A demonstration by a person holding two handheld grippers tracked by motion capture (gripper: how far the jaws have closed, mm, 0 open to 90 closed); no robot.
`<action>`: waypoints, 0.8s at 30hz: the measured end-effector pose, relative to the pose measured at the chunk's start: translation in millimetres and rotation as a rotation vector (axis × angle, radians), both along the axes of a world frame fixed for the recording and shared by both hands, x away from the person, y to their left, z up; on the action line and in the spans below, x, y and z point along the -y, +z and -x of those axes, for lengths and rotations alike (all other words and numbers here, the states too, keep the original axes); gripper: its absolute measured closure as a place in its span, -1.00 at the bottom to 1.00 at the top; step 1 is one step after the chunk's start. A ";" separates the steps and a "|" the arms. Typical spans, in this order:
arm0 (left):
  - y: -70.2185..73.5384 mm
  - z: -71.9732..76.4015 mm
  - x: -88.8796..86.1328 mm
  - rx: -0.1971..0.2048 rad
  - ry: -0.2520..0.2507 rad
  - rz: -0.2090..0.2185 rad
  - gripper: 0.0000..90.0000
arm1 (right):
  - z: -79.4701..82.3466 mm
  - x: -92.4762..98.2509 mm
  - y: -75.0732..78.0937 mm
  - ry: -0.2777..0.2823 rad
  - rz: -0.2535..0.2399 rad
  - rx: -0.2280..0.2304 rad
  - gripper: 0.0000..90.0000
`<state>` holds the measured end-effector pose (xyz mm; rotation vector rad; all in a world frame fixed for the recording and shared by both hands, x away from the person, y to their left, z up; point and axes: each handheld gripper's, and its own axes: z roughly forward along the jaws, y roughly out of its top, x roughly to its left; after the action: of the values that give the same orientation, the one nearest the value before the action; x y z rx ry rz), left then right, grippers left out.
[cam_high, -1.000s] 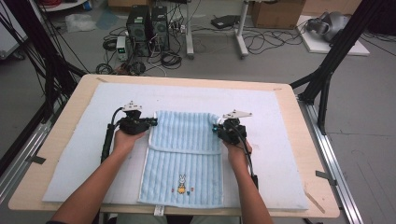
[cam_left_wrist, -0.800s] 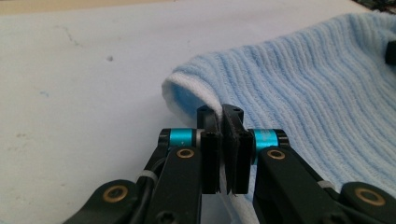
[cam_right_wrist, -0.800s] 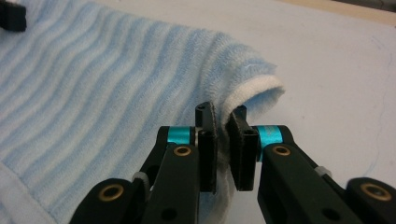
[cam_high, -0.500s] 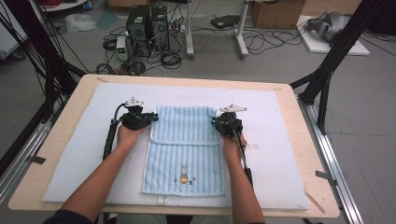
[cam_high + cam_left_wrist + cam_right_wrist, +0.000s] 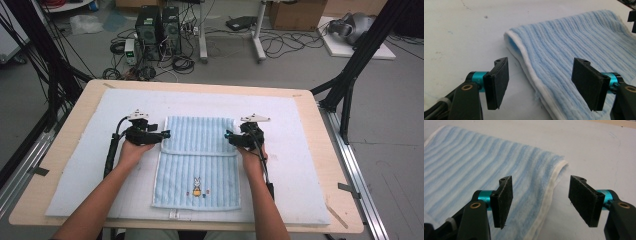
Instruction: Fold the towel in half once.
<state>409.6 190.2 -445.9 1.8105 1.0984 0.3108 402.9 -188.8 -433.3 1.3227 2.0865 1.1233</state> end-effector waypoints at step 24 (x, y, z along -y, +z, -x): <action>-1.6 44.9 -1.6 0.014 -0.100 -0.057 0.01 | 65.4 22.3 1.7 0.132 0.036 0.037 -0.16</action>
<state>364.6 191.8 -447.5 1.9037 0.9939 0.2974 337.5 -211.1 -431.6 1.1538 2.1835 1.1483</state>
